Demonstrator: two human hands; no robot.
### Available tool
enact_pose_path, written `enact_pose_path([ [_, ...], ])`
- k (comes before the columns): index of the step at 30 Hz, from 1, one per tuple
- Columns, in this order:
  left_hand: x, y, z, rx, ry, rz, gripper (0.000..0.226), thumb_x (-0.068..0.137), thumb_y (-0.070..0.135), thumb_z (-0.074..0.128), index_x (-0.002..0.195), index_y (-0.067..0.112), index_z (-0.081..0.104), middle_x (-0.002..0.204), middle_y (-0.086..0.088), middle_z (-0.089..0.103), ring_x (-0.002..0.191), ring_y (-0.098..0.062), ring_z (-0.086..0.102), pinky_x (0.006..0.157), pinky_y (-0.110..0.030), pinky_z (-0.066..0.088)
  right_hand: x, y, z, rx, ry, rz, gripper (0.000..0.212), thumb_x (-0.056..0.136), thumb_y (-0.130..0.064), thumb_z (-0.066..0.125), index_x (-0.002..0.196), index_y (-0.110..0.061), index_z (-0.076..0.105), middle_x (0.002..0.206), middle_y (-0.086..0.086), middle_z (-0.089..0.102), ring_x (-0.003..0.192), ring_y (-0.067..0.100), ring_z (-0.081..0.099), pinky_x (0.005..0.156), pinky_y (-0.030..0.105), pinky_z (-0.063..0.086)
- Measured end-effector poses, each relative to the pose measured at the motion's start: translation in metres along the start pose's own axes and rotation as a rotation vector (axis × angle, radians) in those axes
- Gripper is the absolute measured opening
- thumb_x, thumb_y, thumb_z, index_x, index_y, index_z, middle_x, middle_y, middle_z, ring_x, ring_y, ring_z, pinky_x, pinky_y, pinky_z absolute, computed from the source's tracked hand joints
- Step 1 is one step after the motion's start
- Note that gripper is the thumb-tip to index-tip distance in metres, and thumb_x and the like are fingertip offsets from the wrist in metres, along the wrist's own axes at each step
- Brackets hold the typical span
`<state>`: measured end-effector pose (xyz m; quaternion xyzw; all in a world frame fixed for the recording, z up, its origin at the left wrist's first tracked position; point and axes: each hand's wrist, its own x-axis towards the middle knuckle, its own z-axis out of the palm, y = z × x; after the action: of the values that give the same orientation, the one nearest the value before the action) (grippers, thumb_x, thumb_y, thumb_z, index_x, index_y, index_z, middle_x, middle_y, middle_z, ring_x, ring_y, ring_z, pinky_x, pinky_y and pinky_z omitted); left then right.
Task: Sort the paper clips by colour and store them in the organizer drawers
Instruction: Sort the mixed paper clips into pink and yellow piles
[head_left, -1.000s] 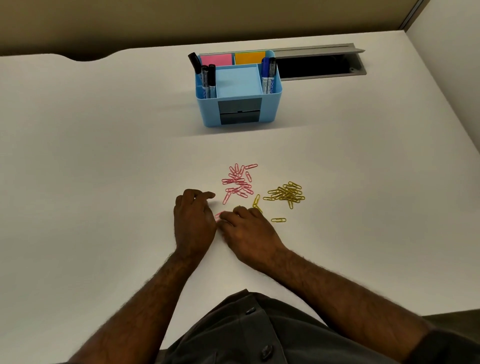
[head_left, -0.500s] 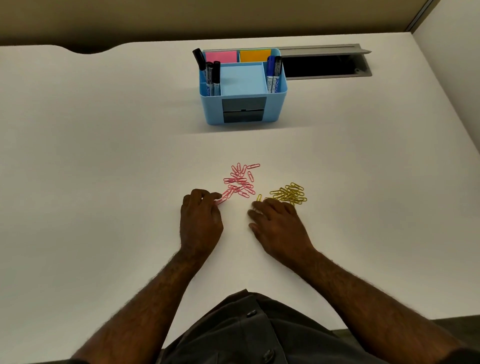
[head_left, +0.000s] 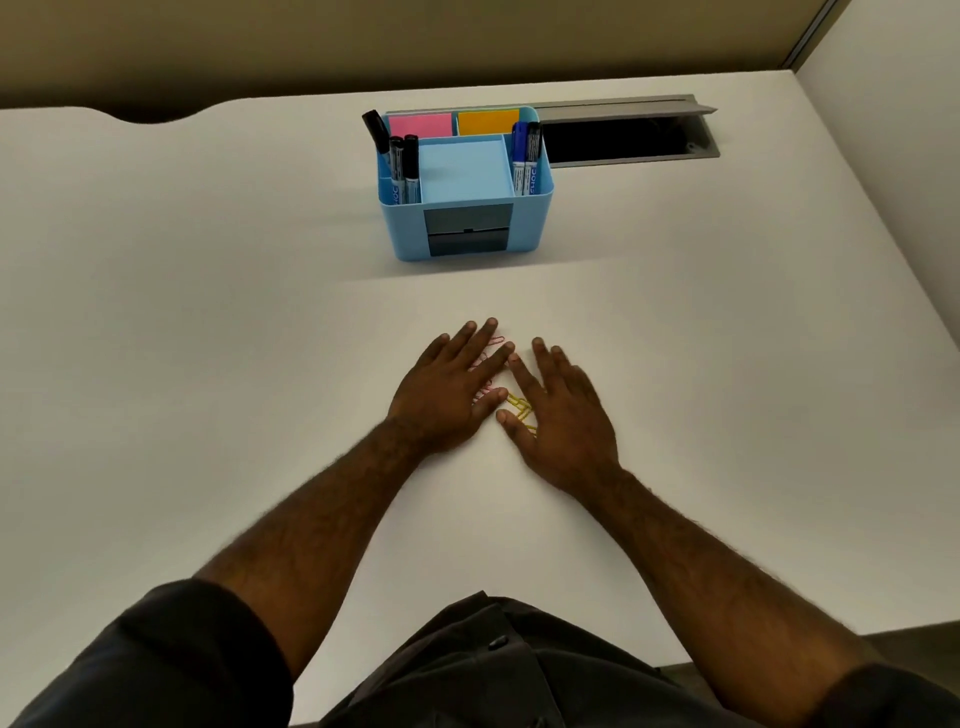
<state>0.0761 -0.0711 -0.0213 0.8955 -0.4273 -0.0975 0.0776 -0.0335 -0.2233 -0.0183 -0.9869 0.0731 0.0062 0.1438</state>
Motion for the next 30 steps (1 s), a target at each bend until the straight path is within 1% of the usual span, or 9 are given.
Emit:
enact_pose_path([
  [2,0.007,0.0,0.001,-0.006,0.026,0.039,0.053,0.097,0.048,0.021,0.147,0.031,0.016,0.159,0.005,0.007,0.147,-0.014,0.004,0.121,-0.036,0.009,0.004,-0.002,0.003,0.089,0.066,-0.029,0.055,0.094,-0.043,0.041,0.144,-0.023,0.029,0.154,0.005,0.027,0.142,0.019,0.023,0.115,0.034,0.024],
  [4,0.01,0.0,0.003,-0.029,0.068,0.049,0.048,0.099,0.04,0.025,0.145,0.026,0.027,0.157,0.003,0.021,0.146,-0.016,0.016,0.119,-0.035,0.014,0.006,-0.002,0.009,0.18,0.16,-0.024,0.038,0.094,-0.031,0.047,0.129,-0.017,0.051,0.144,0.004,0.045,0.135,0.017,0.038,0.109,0.032,0.035],
  [7,0.008,-0.002,0.007,-0.118,0.122,0.012,0.042,0.099,0.029,0.036,0.141,0.019,0.039,0.151,0.0,0.035,0.142,-0.017,0.028,0.117,-0.03,0.017,0.005,0.001,0.014,0.216,0.246,-0.065,0.021,0.094,-0.021,0.051,0.107,-0.012,0.064,0.126,0.007,0.061,0.122,0.021,0.05,0.102,0.031,0.042],
  [10,0.0,-0.001,0.01,-0.165,0.204,-0.049,0.037,0.097,0.022,0.042,0.133,0.015,0.05,0.144,-0.002,0.047,0.136,-0.018,0.04,0.114,-0.031,0.027,0.008,0.005,0.011,0.231,0.276,-0.123,0.017,0.092,-0.017,0.05,0.098,-0.008,0.064,0.107,0.011,0.064,0.104,0.026,0.054,0.092,0.035,0.046],
  [13,-0.015,0.001,0.012,-0.148,0.268,-0.096,0.038,0.095,0.025,0.038,0.124,0.014,0.059,0.134,-0.004,0.057,0.127,-0.02,0.051,0.108,-0.031,0.032,0.011,0.006,0.006,0.208,0.28,-0.135,0.017,0.092,-0.016,0.049,0.094,-0.007,0.063,0.096,0.011,0.062,0.091,0.03,0.055,0.081,0.042,0.048],
  [16,-0.031,0.002,0.015,-0.152,0.319,-0.133,0.039,0.093,0.026,0.037,0.119,0.014,0.063,0.129,-0.004,0.062,0.123,-0.019,0.055,0.105,-0.032,0.039,0.011,0.003,0.003,0.203,0.218,-0.116,0.024,0.092,-0.028,0.047,0.102,-0.011,0.061,0.1,0.007,0.06,0.096,0.026,0.051,0.085,0.038,0.044],
  [19,-0.041,0.006,0.017,-0.181,0.366,-0.195,0.038,0.093,0.026,0.038,0.116,0.013,0.065,0.127,-0.004,0.063,0.122,-0.019,0.056,0.104,-0.03,0.038,0.013,0.001,0.004,0.178,0.147,-0.138,0.027,0.088,-0.038,0.056,0.103,-0.017,0.06,0.103,0.003,0.058,0.1,0.02,0.048,0.085,0.033,0.04],
  [25,-0.053,0.014,0.02,-0.223,0.386,-0.292,0.038,0.093,0.027,0.039,0.118,0.011,0.063,0.128,-0.006,0.063,0.122,-0.023,0.056,0.103,-0.031,0.036,0.017,-0.005,0.002,0.197,0.195,-0.123,0.012,0.088,-0.027,0.058,0.094,-0.017,0.062,0.097,0.002,0.059,0.091,0.022,0.05,0.078,0.035,0.042],
  [30,-0.059,0.013,0.017,-0.33,0.45,-0.331,0.028,0.091,0.014,0.053,0.117,0.013,0.064,0.128,-0.003,0.062,0.123,-0.018,0.055,0.104,-0.029,0.042,0.013,0.001,-0.002,0.247,0.227,-0.098,0.008,0.088,-0.016,0.051,0.089,-0.015,0.059,0.095,0.002,0.06,0.092,0.024,0.052,0.082,0.037,0.041],
])
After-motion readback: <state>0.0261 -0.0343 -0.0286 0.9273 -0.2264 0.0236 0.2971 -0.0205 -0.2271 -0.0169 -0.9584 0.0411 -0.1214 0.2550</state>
